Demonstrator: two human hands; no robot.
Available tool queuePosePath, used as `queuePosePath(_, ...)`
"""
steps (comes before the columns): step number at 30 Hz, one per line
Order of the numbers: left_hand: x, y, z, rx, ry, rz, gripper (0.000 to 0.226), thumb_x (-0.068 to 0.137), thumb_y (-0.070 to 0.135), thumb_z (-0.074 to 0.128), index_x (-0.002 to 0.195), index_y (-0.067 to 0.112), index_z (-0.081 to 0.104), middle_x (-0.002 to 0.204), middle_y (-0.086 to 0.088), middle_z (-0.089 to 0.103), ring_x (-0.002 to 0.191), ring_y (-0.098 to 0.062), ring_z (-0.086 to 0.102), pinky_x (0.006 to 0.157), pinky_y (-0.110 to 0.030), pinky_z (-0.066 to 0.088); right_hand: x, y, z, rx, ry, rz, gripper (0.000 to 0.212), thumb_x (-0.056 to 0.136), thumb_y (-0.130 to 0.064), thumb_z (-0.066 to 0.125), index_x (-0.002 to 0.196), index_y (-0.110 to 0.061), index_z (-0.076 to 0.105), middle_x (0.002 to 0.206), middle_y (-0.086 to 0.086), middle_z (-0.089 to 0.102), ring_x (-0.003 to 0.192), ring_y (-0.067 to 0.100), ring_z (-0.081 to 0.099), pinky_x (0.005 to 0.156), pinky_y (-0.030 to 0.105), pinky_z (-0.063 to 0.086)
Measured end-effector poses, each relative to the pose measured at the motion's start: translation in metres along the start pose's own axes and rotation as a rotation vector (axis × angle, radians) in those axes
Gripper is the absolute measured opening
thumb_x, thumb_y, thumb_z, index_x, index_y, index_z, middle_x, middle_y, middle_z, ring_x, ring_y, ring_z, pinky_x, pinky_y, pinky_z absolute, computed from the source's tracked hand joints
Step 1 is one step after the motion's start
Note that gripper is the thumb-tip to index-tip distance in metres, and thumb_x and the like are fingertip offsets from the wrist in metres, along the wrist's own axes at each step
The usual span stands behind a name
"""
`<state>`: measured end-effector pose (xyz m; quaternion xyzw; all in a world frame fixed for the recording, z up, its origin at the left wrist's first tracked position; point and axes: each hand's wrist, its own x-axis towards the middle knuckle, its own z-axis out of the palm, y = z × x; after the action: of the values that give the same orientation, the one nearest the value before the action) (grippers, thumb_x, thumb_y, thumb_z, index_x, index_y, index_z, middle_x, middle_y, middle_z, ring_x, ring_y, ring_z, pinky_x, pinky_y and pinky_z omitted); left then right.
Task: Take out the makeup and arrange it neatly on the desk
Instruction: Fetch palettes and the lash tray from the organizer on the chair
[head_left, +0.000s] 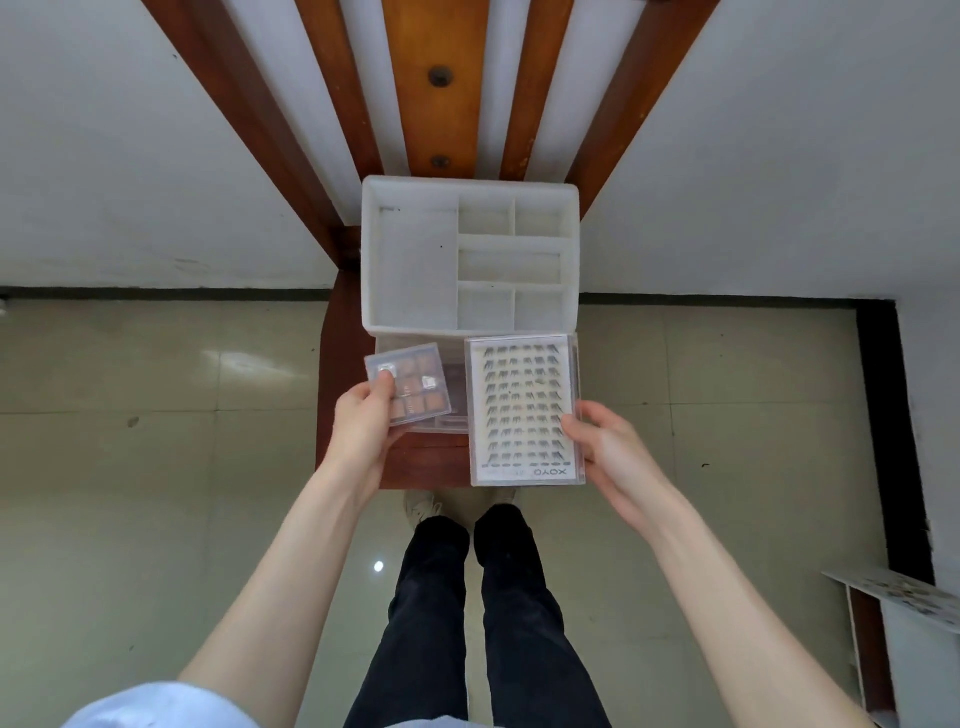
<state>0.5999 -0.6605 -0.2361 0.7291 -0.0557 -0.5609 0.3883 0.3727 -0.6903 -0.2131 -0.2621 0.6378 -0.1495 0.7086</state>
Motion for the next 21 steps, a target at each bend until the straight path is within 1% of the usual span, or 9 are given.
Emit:
queuePosePath(3,-0.016,0.023,0.003,0.058,-0.052,0.069,0.027,0.097,0.027,0.045,0.108,0.006,0.059,0.099,-0.01,0.069,0.09,-0.019,0.068,0.079,-0.034,0.054,-0.011,-0.02,0.009,0.045,-0.005,-0.028,0.024,0.096,-0.008,0.047,0.118,-0.013,0.054,0.11,0.004,0.068,0.094,0.015,0.067,0.07,0.027,0.054)
queuePosePath(6,-0.037,0.057,0.01,0.089,-0.065,0.166,0.026,0.096,0.031,0.048,0.108,0.011,0.058,0.102,-0.007,0.067,0.093,-0.017,0.065,0.077,-0.029,0.052,-0.034,-0.043,0.008,0.089,0.008,-0.095,0.022,0.096,-0.009,0.047,0.116,-0.013,0.055,0.11,0.004,0.068,0.094,0.015,0.067,0.07,0.027,0.055)
queuePosePath(8,-0.052,0.081,0.017,0.09,-0.118,0.212,0.023,0.095,0.031,0.049,0.106,0.014,0.059,0.101,-0.005,0.068,0.092,-0.016,0.065,0.077,-0.029,0.052,-0.055,-0.054,0.0,0.114,0.039,-0.16,0.019,0.096,-0.01,0.048,0.112,-0.015,0.058,0.107,0.003,0.07,0.092,0.015,0.068,0.072,0.029,0.054)
queuePosePath(11,-0.077,0.111,0.034,0.147,-0.244,0.278,0.023,0.094,0.031,0.05,0.105,0.014,0.06,0.101,-0.006,0.068,0.094,-0.017,0.064,0.084,-0.033,0.051,-0.09,-0.059,-0.018,0.177,0.132,-0.262,0.016,0.096,-0.012,0.049,0.106,-0.017,0.06,0.102,0.0,0.071,0.092,0.014,0.068,0.074,0.031,0.053)
queuePosePath(12,-0.087,0.119,0.043,0.181,-0.292,0.304,0.023,0.094,0.031,0.05,0.106,0.014,0.06,0.099,-0.005,0.068,0.093,-0.016,0.064,0.084,-0.033,0.051,-0.103,-0.057,-0.025,0.214,0.17,-0.29,0.016,0.096,-0.013,0.049,0.106,-0.017,0.06,0.101,0.0,0.072,0.092,0.015,0.068,0.075,0.032,0.053)
queuePosePath(14,-0.108,0.128,0.061,0.218,-0.393,0.345,0.021,0.094,0.028,0.05,0.105,0.012,0.06,0.092,-0.003,0.067,0.083,-0.012,0.064,0.075,-0.028,0.05,-0.129,-0.047,-0.039,0.311,0.24,-0.338,0.016,0.095,-0.013,0.05,0.106,-0.017,0.061,0.1,0.0,0.073,0.093,0.015,0.069,0.075,0.033,0.054)
queuePosePath(16,-0.132,0.129,0.08,0.267,-0.489,0.367,0.02,0.095,0.026,0.05,0.106,0.011,0.059,0.088,-0.002,0.067,0.078,-0.01,0.063,0.069,-0.024,0.049,-0.158,-0.032,-0.052,0.431,0.306,-0.38,0.016,0.094,-0.013,0.051,0.106,-0.015,0.062,0.097,0.0,0.074,0.09,0.015,0.07,0.07,0.031,0.055)
queuePosePath(19,-0.171,0.122,0.118,0.371,-0.649,0.374,0.018,0.095,0.024,0.05,0.101,0.011,0.06,0.087,-0.004,0.066,0.076,-0.01,0.063,0.064,-0.022,0.049,-0.205,-0.006,-0.077,0.582,0.437,-0.445,0.013,0.093,-0.014,0.053,0.101,-0.013,0.063,0.092,0.001,0.074,0.084,0.015,0.071,0.06,0.027,0.056)
queuePosePath(21,-0.201,0.112,0.15,0.435,-0.752,0.373,0.015,0.095,0.023,0.049,0.094,0.012,0.06,0.083,-0.003,0.065,0.074,-0.011,0.062,0.066,-0.024,0.049,-0.239,0.016,-0.099,0.671,0.551,-0.487,0.012,0.092,-0.015,0.054,0.099,-0.014,0.064,0.093,0.002,0.074,0.085,0.016,0.071,0.062,0.029,0.056)
